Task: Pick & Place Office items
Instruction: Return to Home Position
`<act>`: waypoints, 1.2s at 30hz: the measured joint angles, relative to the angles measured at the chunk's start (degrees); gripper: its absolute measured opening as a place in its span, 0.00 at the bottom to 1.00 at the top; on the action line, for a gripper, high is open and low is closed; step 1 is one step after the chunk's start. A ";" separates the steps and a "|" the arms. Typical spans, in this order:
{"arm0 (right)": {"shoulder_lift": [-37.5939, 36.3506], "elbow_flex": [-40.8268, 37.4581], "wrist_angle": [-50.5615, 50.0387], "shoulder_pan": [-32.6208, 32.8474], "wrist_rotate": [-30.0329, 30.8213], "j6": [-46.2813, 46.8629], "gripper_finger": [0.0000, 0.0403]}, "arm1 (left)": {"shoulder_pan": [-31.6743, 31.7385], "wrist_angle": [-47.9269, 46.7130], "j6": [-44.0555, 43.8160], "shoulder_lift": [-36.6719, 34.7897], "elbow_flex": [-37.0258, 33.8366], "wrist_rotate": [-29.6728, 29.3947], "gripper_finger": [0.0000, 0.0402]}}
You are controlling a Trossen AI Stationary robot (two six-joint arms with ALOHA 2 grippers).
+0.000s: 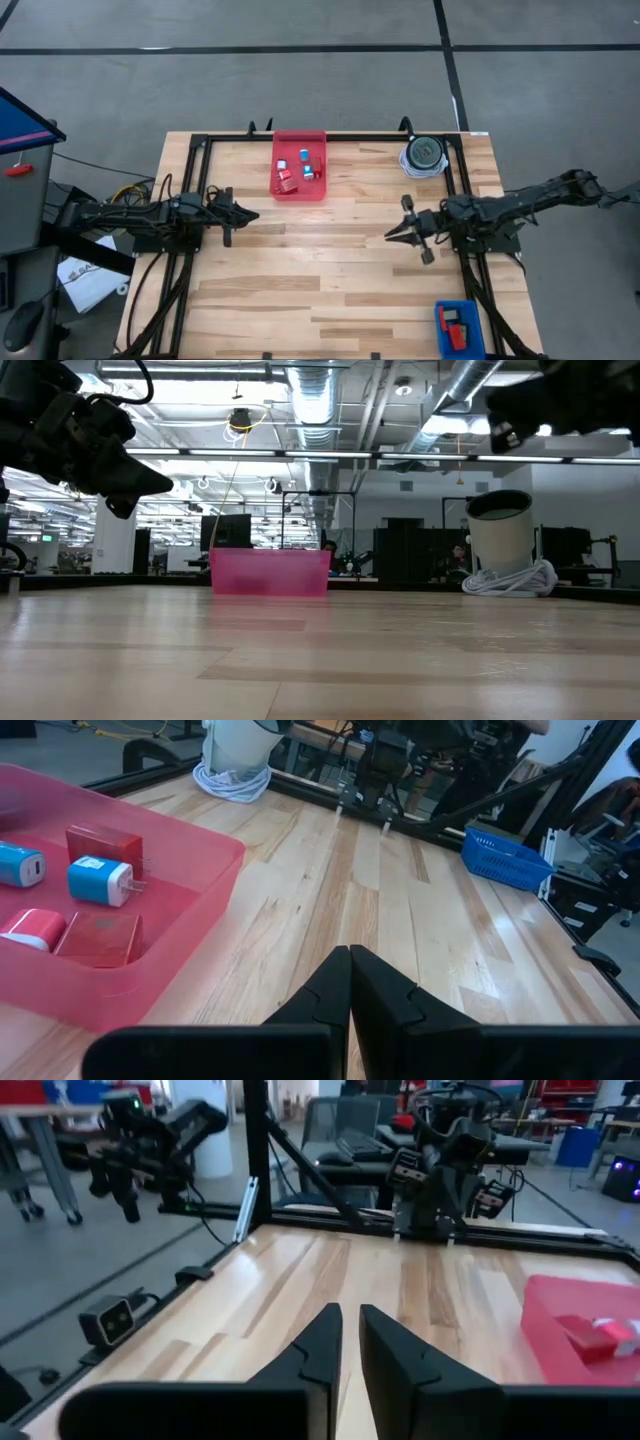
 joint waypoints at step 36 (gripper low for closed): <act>-40.99 -12.31 -22.37 -5.62 3.43 5.59 0.08 | 0.01 -0.07 0.00 0.02 0.00 -0.01 0.00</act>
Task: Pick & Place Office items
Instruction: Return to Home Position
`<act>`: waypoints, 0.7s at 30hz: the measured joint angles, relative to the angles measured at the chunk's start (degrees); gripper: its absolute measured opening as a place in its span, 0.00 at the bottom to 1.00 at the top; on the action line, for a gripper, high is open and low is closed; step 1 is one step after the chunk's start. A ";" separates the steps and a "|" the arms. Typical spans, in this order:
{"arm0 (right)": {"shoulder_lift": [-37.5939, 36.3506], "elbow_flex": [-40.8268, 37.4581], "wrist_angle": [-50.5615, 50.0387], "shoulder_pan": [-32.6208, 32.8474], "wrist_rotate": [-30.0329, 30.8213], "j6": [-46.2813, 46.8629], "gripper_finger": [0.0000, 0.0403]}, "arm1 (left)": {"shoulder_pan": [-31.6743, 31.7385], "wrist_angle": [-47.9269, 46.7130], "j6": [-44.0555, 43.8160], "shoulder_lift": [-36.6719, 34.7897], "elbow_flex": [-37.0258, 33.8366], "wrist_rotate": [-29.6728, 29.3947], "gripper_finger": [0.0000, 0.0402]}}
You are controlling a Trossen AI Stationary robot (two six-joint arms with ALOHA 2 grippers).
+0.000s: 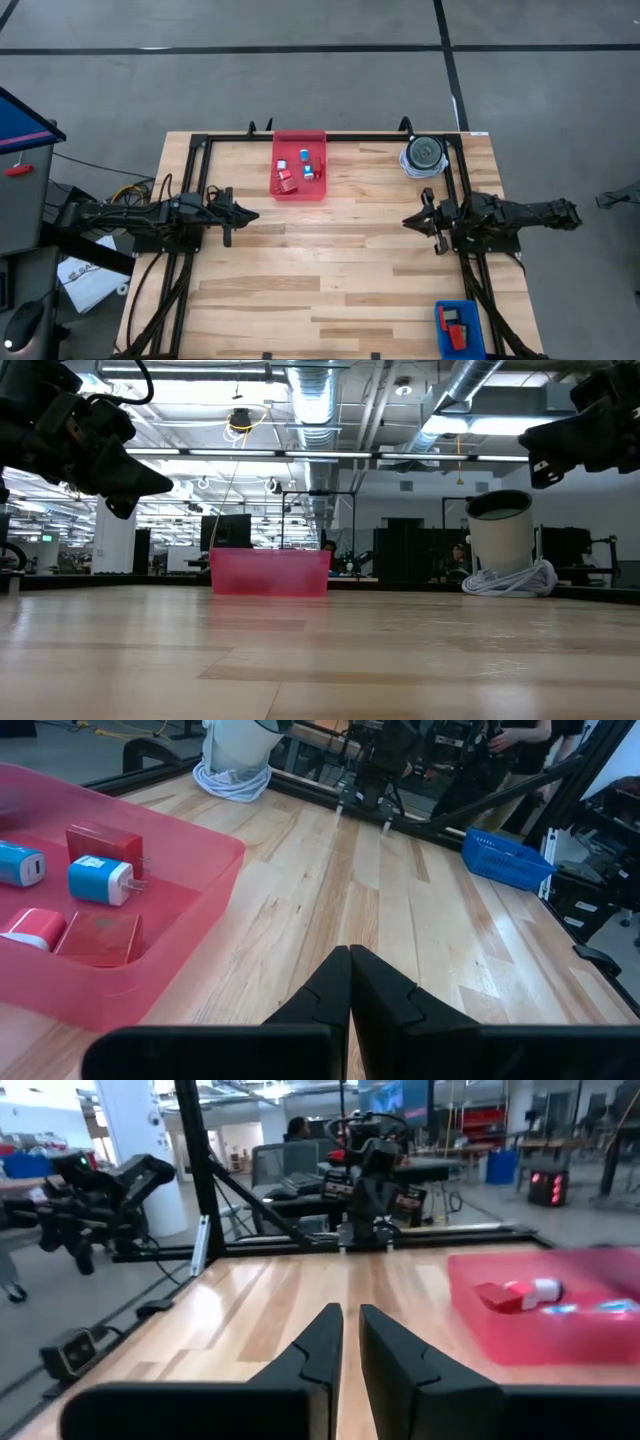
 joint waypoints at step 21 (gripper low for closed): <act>0.59 -0.04 -0.02 0.11 -0.02 6.12 0.08 | -0.01 0.00 0.00 0.00 -0.01 0.01 0.00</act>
